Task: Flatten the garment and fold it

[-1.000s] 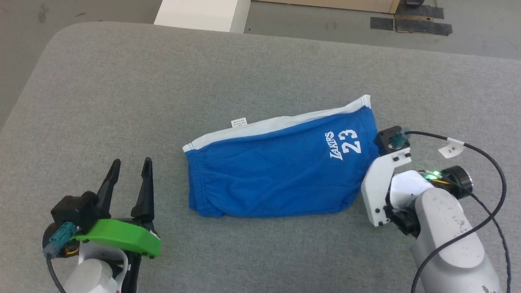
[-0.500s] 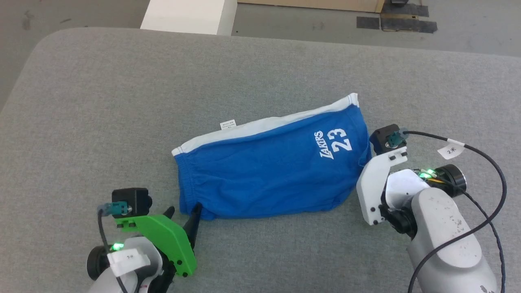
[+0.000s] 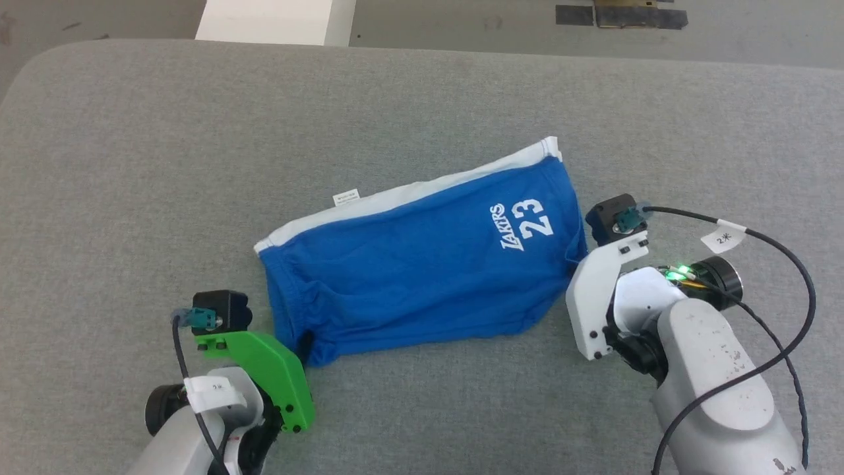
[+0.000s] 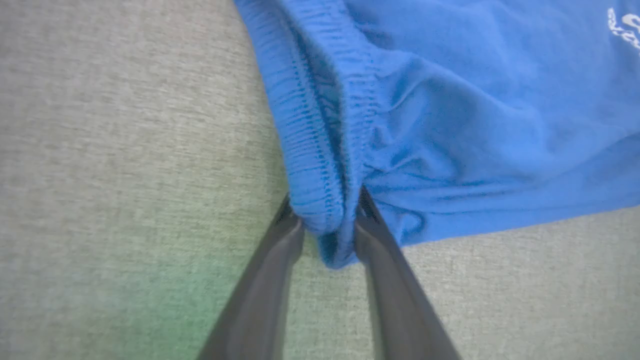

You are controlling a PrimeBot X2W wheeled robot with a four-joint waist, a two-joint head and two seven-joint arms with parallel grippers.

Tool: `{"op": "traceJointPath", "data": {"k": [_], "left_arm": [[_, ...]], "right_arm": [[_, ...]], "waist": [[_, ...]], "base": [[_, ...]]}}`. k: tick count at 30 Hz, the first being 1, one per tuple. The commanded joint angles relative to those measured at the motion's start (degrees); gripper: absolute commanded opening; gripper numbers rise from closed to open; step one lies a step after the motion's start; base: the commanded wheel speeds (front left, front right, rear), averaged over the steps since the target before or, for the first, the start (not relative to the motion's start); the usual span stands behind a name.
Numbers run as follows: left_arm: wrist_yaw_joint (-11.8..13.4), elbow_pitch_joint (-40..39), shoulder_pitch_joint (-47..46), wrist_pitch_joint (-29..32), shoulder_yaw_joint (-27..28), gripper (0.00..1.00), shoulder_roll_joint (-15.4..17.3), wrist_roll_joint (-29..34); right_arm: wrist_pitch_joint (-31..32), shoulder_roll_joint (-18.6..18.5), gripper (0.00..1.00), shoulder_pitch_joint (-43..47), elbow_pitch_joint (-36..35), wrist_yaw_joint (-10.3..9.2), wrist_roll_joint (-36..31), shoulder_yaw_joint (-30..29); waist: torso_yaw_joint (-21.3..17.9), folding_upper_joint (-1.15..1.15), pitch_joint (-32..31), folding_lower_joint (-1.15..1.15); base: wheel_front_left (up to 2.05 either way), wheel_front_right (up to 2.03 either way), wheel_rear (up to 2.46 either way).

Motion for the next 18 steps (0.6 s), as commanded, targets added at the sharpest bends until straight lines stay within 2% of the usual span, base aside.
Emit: {"op": "traceJointPath", "data": {"k": [1,4,9,12,18], "left_arm": [[-0.8,1.4,0.2,-0.1,-0.3,0.00,-0.7,-1.0],[-3.3,1.9,0.4,-2.6,0.2,0.00,-0.8,-1.8],[-5.1,1.8,0.5,-5.8,2.6,0.00,-1.0,-3.8],[-5.2,1.0,1.3,-5.5,3.7,0.00,-0.3,-5.2],[-3.5,-1.1,5.9,-0.1,3.1,0.00,2.4,-6.8]], "right_arm": [[-0.2,-0.2,0.00,0.0,-0.2,-0.10,0.5,-0.3],[-0.4,-0.2,0.00,1.1,-1.3,-0.10,1.3,-1.0],[-1.4,-0.2,0.00,5.2,-5.7,-0.10,3.0,-3.6],[-1.0,-0.2,0.00,9.8,-10.2,-0.10,4.3,-4.6],[1.1,-0.2,0.00,24.9,-23.1,-0.10,6.8,-7.3]], "waist": [[-0.3,0.00,-0.2,0.00],[-0.3,0.00,-1.2,0.00],[0.0,0.00,-3.6,0.00],[-0.1,0.00,-5.4,0.00],[-0.8,0.00,-8.6,0.00]], "base": [[0.00,0.00,0.00],[0.00,0.00,0.00],[0.00,0.00,0.00],[0.00,0.00,0.00],[0.00,0.00,0.00]]}}
